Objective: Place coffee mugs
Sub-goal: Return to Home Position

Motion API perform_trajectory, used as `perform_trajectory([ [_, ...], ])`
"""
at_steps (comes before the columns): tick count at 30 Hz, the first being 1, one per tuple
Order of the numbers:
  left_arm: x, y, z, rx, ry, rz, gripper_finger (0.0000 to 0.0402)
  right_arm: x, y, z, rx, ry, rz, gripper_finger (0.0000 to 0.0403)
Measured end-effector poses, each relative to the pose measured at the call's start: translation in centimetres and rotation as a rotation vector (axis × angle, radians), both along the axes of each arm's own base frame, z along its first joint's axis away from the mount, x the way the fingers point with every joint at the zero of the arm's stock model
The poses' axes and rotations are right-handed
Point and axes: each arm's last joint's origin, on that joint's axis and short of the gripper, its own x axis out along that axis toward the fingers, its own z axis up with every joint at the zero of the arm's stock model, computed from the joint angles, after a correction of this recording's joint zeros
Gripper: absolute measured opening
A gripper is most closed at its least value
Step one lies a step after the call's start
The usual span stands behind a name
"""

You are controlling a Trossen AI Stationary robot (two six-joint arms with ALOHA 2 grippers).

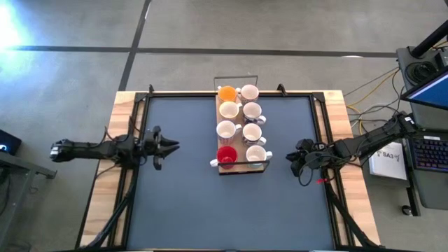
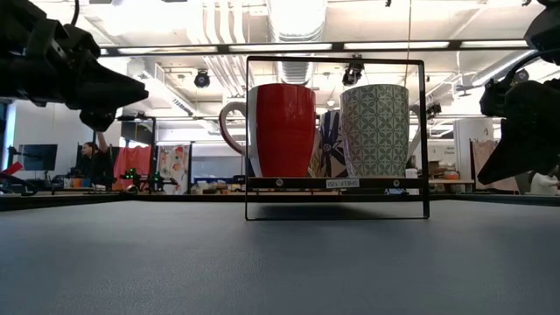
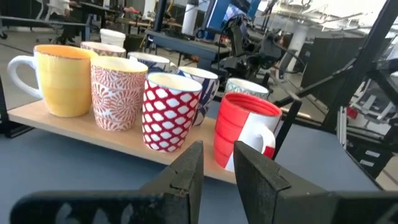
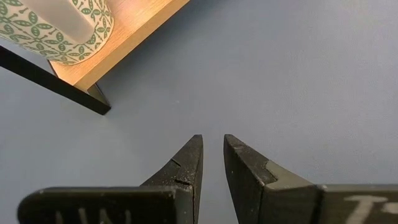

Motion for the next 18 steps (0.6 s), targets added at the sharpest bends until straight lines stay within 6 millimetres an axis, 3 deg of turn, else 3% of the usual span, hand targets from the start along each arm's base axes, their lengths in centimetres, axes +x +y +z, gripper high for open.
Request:
perform_trajectory([
  [18, -0.54, 0.02, 0.66, -0.002, -0.086, 0.000, 0.0071, 0.00, 0.00, 0.00, 0.000, 0.000, 0.000, 0.0054],
])
